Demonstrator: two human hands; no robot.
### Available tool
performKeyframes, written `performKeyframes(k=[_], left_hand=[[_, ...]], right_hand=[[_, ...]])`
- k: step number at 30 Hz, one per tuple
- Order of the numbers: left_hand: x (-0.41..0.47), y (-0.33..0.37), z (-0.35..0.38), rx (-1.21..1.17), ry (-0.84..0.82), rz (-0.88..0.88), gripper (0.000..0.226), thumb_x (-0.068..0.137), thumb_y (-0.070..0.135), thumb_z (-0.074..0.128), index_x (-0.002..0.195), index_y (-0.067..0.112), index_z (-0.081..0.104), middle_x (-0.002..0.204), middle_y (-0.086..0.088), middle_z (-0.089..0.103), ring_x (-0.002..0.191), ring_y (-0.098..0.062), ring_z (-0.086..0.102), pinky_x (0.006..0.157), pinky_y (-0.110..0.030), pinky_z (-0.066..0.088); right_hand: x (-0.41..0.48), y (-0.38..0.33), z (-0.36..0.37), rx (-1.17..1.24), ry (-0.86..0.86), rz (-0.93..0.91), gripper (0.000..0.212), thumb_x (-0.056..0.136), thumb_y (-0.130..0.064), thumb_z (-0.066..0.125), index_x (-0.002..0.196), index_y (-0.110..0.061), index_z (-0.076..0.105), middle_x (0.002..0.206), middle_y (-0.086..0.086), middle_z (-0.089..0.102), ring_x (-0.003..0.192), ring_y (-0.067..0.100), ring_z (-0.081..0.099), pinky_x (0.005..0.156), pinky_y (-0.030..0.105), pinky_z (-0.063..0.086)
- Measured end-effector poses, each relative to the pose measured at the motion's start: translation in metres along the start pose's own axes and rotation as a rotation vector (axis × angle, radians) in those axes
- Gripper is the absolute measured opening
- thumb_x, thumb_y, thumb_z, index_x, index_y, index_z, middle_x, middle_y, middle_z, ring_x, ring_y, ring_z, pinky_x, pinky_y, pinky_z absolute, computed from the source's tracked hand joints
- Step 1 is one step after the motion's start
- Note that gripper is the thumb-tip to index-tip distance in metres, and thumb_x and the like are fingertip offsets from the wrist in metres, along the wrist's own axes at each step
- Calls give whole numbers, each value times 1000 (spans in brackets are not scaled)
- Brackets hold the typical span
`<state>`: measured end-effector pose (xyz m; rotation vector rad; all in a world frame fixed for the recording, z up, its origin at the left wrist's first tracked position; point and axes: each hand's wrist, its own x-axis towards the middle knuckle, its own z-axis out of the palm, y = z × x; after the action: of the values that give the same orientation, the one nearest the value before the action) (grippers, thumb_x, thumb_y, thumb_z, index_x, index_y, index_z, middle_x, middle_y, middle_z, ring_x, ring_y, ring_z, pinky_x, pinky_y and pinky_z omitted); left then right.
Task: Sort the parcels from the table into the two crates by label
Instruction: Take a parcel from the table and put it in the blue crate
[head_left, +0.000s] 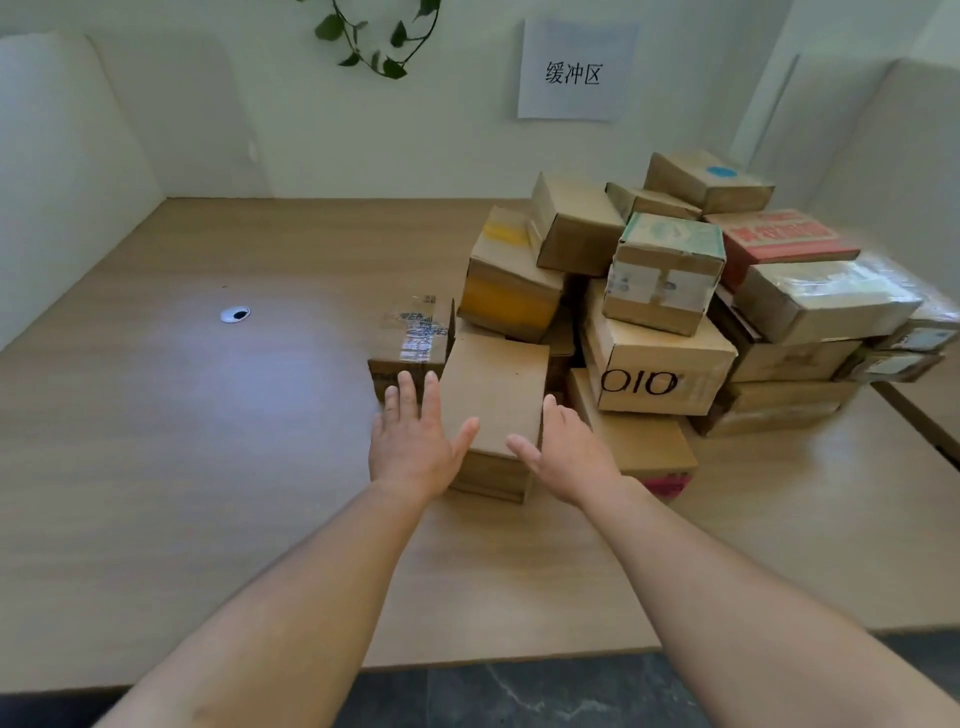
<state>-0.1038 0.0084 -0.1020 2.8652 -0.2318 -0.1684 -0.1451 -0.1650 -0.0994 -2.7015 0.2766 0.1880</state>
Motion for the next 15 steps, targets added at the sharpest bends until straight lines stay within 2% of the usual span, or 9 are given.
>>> performKeyframes(k=[9, 15], left_hand=[[65, -20, 7, -68, -79, 67, 80, 96, 64, 27, 155, 22, -7, 163, -11, -7, 150, -27, 3, 120, -43, 16], [69, -19, 15, -173, -197, 47, 91, 93, 64, 40, 154, 21, -12, 163, -11, -2, 148, -30, 14, 115, -44, 25]], right_hand=[[53, -10, 12, 63, -36, 222, 83, 97, -58, 38, 155, -13, -1, 156, 16, 26, 138, 31, 35, 108, 44, 37], [57, -12, 19, 142, -64, 271, 91, 94, -54, 49, 154, -16, -7, 155, 15, 29, 136, 32, 39, 105, 44, 39]])
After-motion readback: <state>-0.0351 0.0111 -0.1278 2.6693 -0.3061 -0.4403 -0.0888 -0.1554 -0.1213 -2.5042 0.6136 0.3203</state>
